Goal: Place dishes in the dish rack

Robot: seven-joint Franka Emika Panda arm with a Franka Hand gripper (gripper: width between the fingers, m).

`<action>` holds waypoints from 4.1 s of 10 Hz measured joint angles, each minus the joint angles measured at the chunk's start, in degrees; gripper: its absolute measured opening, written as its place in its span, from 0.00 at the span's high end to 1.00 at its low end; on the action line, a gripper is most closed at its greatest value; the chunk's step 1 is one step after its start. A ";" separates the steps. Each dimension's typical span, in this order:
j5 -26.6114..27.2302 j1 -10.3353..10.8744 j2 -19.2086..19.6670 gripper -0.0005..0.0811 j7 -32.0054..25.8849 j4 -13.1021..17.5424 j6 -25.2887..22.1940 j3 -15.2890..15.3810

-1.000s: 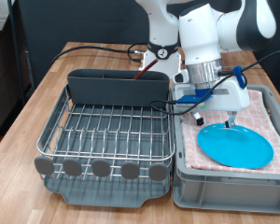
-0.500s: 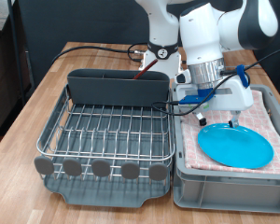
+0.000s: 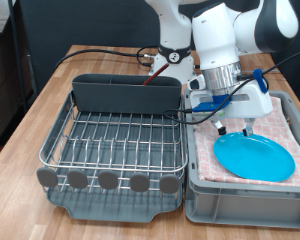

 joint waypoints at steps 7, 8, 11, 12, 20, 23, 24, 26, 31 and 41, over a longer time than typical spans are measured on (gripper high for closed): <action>2.17 0.00 0.56 0.97 -1.84 0.46 -0.21 0.24; 2.19 0.00 0.56 0.97 -1.90 0.48 -0.21 0.25; 1.43 0.02 0.53 0.97 -1.47 0.50 0.03 0.20; -1.27 0.15 0.38 0.97 0.71 0.27 0.38 -0.14; -64.37 9.00 -10.99 0.97 53.99 -6.82 -5.36 -18.87; -78.88 7.54 -16.90 0.97 63.31 -7.07 -14.90 -20.82; -83.03 6.54 -18.81 0.97 65.56 -7.04 -18.54 -20.91; -89.92 4.20 -22.65 0.97 68.92 -6.97 -25.12 -20.92; -94.95 1.01 -29.04 0.97 65.51 -5.76 -33.99 -22.72; -111.98 -3.23 -30.89 0.97 48.86 0.04 -47.18 -26.17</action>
